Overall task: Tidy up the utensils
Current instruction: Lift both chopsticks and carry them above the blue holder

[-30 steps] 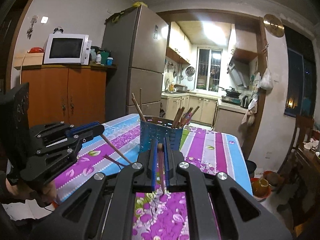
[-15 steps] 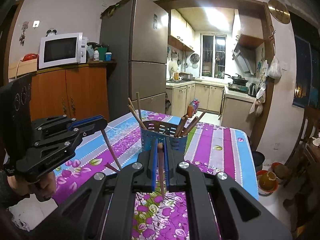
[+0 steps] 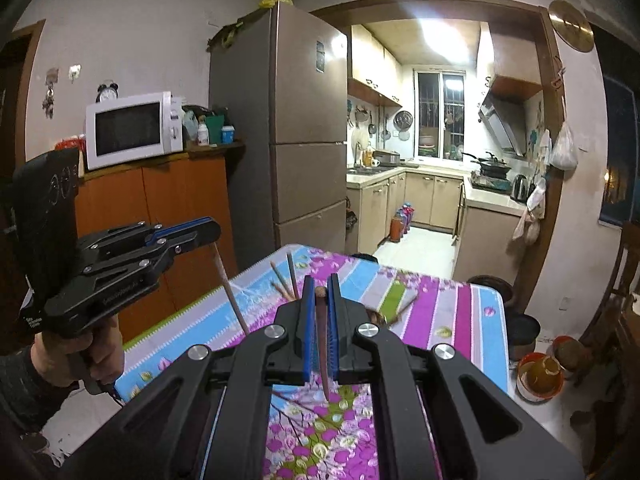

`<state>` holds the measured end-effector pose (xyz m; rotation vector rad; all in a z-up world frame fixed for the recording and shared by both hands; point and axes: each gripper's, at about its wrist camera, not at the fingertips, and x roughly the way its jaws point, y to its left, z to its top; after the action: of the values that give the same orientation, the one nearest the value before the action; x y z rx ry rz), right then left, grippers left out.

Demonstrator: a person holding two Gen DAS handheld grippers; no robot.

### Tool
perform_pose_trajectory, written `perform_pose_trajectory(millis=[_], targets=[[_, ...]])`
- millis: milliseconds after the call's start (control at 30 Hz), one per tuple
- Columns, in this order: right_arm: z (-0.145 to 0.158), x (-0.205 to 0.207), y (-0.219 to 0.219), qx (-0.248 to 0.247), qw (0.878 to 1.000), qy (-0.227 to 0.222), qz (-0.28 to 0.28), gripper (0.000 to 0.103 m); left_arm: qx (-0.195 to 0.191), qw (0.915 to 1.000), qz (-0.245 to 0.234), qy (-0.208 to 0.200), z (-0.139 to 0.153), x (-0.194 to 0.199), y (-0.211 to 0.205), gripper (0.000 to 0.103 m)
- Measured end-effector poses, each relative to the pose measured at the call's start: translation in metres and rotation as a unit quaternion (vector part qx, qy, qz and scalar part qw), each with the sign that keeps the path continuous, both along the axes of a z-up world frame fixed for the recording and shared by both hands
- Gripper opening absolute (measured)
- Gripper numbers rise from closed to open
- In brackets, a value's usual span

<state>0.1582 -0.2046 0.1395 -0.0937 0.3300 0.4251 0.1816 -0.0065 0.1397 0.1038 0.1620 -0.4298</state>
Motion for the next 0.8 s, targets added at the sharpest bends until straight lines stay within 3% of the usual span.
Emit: perform_pose_trajectory(millis=[233,400,533,800], targets=[[0.053,0.024,0.012,-0.017,1.0,-0.012,-0.004,0.005,-0.009,0.9998,0.004,-0.017,0.064,0.017,-0.006,0.008],[0.071,0.057,0.013,-0.019,1.0,-0.008,-0.018,0.005,-0.016,0.9996,0.014,-0.017,0.086,0.038,-0.009,0.008],[0.073,0.085,0.009,-0.008,1.0,-0.001,-0.029,0.005,-0.021,0.9995,0.02,-0.008,0.09,0.059,-0.007,0.008],[0.053,0.127,0.01,-0.01,0.999,0.025,-0.037,0.005,-0.036,0.9989,0.025,0.016,0.067,0.106,-0.007,0.008]])
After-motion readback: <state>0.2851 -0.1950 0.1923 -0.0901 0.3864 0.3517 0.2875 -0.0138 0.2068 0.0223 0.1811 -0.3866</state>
